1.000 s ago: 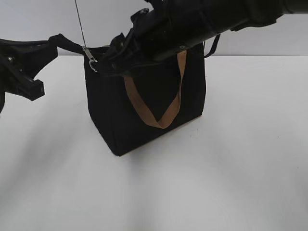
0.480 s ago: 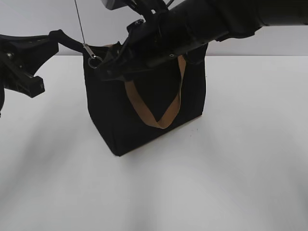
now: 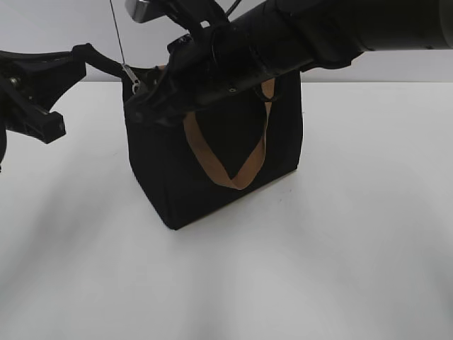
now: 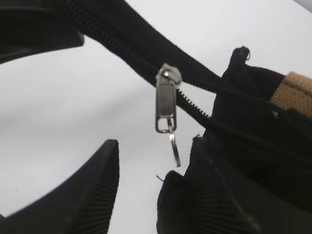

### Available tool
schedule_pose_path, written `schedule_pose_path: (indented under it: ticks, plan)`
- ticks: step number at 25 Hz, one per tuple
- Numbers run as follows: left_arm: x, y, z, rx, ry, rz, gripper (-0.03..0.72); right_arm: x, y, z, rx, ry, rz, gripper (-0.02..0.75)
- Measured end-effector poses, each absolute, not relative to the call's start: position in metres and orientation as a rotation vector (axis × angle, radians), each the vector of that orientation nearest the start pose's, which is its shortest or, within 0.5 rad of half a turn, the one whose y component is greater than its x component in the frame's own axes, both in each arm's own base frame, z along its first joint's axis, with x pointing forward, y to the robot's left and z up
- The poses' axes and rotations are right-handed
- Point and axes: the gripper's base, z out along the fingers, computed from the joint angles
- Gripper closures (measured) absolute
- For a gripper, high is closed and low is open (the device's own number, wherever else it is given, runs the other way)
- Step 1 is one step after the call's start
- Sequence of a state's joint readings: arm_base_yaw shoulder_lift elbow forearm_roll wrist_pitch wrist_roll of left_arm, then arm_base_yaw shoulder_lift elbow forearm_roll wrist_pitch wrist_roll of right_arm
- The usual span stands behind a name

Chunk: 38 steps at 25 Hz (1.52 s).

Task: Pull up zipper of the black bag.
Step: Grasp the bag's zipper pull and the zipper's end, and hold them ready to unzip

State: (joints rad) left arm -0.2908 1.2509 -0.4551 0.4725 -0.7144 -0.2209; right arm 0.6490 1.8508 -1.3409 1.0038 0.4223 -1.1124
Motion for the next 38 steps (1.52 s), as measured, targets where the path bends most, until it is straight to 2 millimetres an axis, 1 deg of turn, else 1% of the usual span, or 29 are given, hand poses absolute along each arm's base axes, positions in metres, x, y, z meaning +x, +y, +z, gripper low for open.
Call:
schedule_pose_path:
  ticks: [5, 10, 11, 13, 15, 16, 18, 23, 35, 38]
  plan:
    - [0.221, -0.095, 0.252, 0.579, 1.525, -0.355, 0.668, 0.317, 0.279, 0.248, -1.045, 2.006, 0.657, 0.500]
    - [0.221, -0.095, 0.252, 0.579, 1.525, -0.355, 0.668, 0.317, 0.279, 0.248, -1.037, 2.011, 0.661, 0.549]
    - [0.221, -0.095, 0.252, 0.579, 1.525, -0.355, 0.668, 0.317, 0.279, 0.248, -1.034, 2.012, 0.662, 0.570]
    - [0.221, -0.095, 0.252, 0.579, 1.525, -0.355, 0.668, 0.317, 0.279, 0.248, -1.026, 2.017, 0.665, 0.633]
    - [0.221, -0.095, 0.252, 0.580, 1.526, -0.355, 0.668, 0.317, 0.279, 0.248, -1.018, 2.021, 0.668, 0.717]
    - [0.222, -0.095, 0.252, 0.580, 1.527, -0.355, 0.668, 0.317, 0.279, 0.248, -1.017, 2.022, 0.669, 0.741]
    - [0.222, -0.094, 0.251, 0.580, 1.534, -0.351, 0.668, 0.317, 0.279, 0.248, -1.015, 2.023, 0.670, 0.752]
    - [0.222, -0.093, 0.248, 0.583, 1.574, -0.334, 0.668, 0.317, 0.277, 0.253, -1.008, 2.016, 0.668, 0.752]
    - [0.223, -0.091, 0.242, 0.586, 1.643, -0.305, 0.669, 0.329, 0.259, 0.254, -0.922, 2.071, 0.681, 0.752]
    - [0.223, -0.090, 0.240, 0.588, 1.660, -0.297, 0.668, 0.331, 0.254, 0.258, -0.898, 2.072, 0.682, 0.752]
